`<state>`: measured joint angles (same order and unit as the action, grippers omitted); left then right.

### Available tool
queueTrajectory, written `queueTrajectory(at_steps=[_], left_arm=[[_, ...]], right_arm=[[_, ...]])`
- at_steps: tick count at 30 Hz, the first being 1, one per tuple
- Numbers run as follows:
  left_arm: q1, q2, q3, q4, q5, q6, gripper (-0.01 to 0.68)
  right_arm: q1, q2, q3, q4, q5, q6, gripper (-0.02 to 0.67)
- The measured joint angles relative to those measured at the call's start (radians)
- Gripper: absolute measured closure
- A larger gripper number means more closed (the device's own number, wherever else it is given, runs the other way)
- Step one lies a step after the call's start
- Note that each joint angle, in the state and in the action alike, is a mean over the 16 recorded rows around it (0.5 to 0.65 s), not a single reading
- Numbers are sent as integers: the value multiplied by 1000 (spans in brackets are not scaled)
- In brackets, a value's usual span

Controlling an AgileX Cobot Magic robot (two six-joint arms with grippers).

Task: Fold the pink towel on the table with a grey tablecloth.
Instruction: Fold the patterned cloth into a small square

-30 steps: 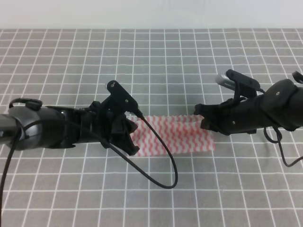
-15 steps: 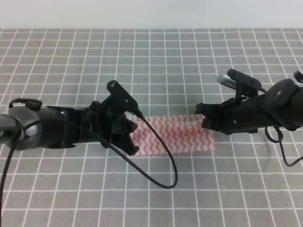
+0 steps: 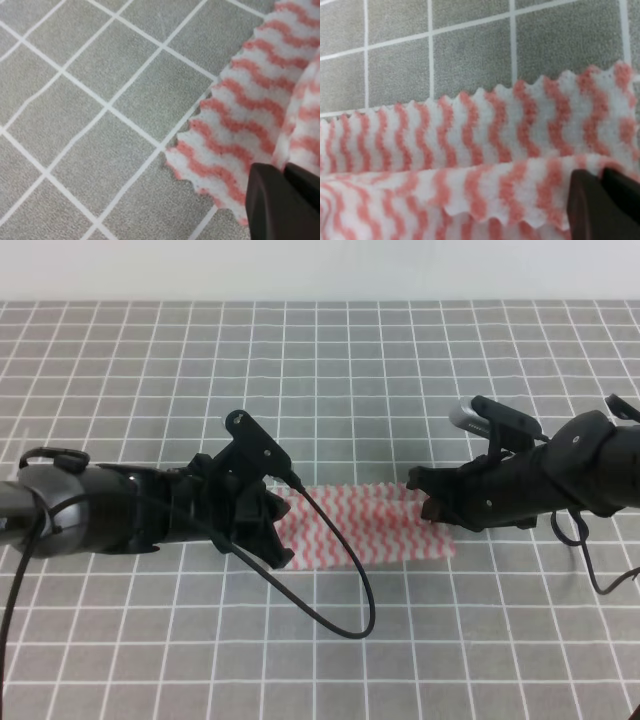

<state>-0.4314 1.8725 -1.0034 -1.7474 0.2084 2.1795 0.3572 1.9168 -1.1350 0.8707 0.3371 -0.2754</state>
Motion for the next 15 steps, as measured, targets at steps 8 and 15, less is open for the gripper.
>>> queueTrajectory(at_steps=[8, 15], left_arm=[[0, -1, 0, -3, -6, -4, 614], [0, -2, -10, -5, -32, -10, 478]], right_arm=[[0, 0, -1, 0, 1, 0, 663], [0, 0, -1, 1, 2, 1, 663]])
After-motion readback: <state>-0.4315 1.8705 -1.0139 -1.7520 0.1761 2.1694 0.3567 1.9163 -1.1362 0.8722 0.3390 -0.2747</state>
